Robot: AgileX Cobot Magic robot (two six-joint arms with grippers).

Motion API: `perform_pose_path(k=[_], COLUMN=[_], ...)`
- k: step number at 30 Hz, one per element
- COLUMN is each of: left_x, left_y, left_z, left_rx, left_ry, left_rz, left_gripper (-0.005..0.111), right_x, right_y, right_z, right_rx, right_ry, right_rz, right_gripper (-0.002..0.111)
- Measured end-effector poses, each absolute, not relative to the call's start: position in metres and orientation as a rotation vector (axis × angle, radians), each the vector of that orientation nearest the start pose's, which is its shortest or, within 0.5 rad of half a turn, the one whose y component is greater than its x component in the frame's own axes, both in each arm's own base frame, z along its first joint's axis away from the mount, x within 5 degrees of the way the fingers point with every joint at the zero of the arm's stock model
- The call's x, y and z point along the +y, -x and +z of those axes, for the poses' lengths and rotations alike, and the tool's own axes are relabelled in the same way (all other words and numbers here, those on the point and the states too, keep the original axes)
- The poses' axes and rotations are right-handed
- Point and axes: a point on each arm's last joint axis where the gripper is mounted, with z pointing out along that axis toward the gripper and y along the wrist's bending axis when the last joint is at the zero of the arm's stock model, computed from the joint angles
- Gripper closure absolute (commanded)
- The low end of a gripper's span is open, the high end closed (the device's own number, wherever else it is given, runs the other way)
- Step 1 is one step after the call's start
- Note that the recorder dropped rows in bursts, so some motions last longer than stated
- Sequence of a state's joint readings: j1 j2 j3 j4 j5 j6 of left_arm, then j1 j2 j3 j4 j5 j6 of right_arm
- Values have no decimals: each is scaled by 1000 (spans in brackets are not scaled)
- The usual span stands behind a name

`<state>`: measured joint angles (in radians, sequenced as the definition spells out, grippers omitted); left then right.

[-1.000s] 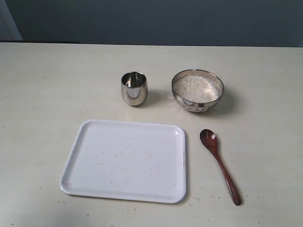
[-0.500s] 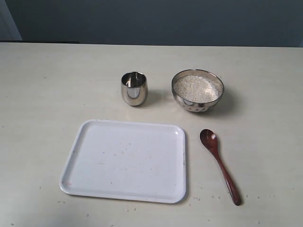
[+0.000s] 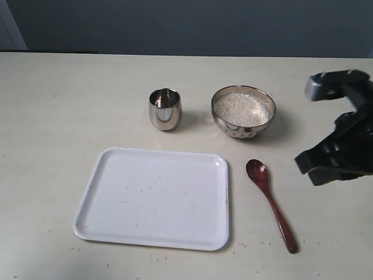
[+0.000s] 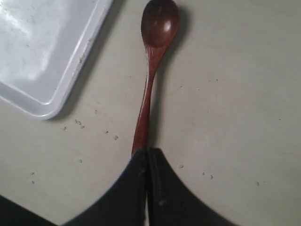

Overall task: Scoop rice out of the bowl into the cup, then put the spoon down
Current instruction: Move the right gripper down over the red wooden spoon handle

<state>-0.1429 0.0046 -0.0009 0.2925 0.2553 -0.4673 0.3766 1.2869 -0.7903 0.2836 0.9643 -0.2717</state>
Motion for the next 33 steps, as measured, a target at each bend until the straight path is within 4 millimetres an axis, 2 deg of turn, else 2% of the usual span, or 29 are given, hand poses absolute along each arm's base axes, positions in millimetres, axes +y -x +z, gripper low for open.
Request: perform_pose_path(k=[9,13,14,16,19,21,27,33], left_x=[-1,-1,-1,-1,-1,-1,-1,-1], left_y=[-56,-56,-56,-56,-56,-56,-56,-56], left_z=[191,191,191,191,191,191,191,191], left_rx=[1733,1733,1733,1733,1733,1733,1733,1733], left_ry=[89,89,89,89,89,89,89,89], left_rz=[-177,-177,-177,-177,-177,-177,-177,-177], left_gripper=[106,106,106,106,106,106,106,106], right_x=[138,145,145,146,146,146,147,149], right_y=[-201,-207,-207,-208,-208,-209,-211,-215], right_z=[168,144,142,137,137,137,135,124], right_rx=[3022,3054,3062,3070,3066,3057,3042,3042], right_ry=[781,789,790,789,788,792,783,778], right_rz=[205,178,174,169,170,165,166,156], right_gripper=[109,109,109,99,63,55,54,54])
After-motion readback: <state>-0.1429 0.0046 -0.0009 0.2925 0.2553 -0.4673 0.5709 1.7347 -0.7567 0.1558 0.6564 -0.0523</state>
